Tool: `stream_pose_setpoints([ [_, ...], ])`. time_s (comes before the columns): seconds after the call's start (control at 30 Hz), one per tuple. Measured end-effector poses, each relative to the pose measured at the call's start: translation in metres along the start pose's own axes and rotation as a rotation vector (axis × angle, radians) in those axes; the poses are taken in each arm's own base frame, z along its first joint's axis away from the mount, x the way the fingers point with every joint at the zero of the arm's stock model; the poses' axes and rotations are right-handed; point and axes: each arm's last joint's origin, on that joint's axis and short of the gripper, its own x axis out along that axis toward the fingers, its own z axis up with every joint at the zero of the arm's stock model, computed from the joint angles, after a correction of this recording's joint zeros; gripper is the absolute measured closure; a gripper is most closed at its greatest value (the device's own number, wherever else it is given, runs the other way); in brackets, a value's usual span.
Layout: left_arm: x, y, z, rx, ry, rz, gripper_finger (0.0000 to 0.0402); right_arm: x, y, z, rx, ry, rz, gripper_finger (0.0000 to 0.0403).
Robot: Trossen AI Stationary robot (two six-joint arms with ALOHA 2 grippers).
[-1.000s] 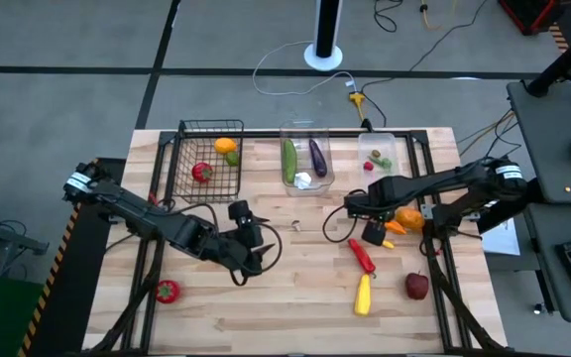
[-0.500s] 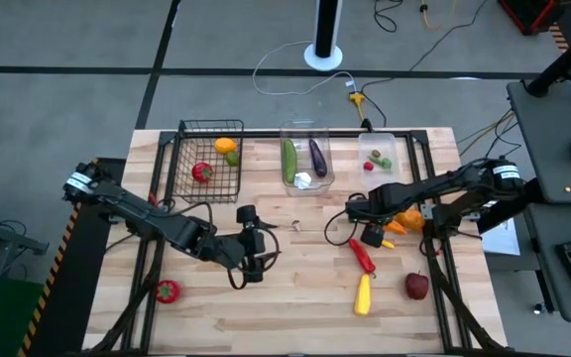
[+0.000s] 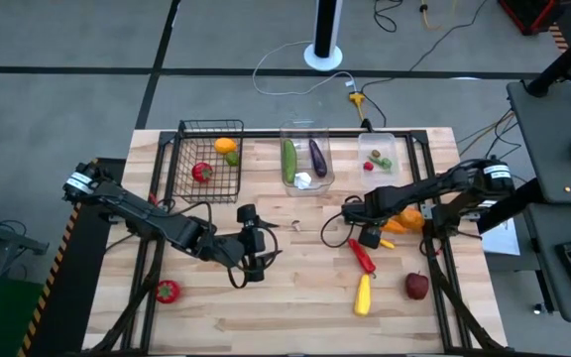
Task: Sort produce into baskets
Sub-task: Put the orange chili pepper into the left transparent bin
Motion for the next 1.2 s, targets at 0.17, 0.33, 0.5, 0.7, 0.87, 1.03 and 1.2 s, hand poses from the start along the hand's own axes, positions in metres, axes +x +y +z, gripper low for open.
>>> stream_pose_setpoints([
  [0.17,0.000,0.000,0.000,0.000,0.000,0.001,0.0113,0.005,0.001,0.002,-0.013,0.011,-0.005,0.0190],
  [0.33,0.000,0.000,0.000,0.000,0.000,0.009,0.0113,-0.001,0.000,0.002,-0.002,-0.016,0.010,0.0233],
  [0.5,0.000,0.002,0.000,0.001,-0.004,0.057,0.0113,-0.015,-0.003,0.002,0.029,-0.090,0.020,0.0279],
  [0.7,0.000,0.002,0.000,-0.002,-0.004,0.054,0.0113,-0.049,-0.005,0.008,0.047,-0.227,0.081,0.0273],
  [0.87,0.000,0.002,0.000,-0.003,-0.006,0.079,0.0113,-0.091,-0.007,0.022,0.049,-0.470,0.127,0.0272],
  [1.03,-0.002,0.005,-0.002,0.011,0.009,0.152,0.0113,-0.128,-0.006,0.043,0.007,-0.758,0.156,0.0271],
  [1.2,-0.013,0.015,-0.002,0.029,0.114,0.252,0.0113,-0.146,-0.012,0.064,-0.022,-1.032,0.138,0.0270],
])
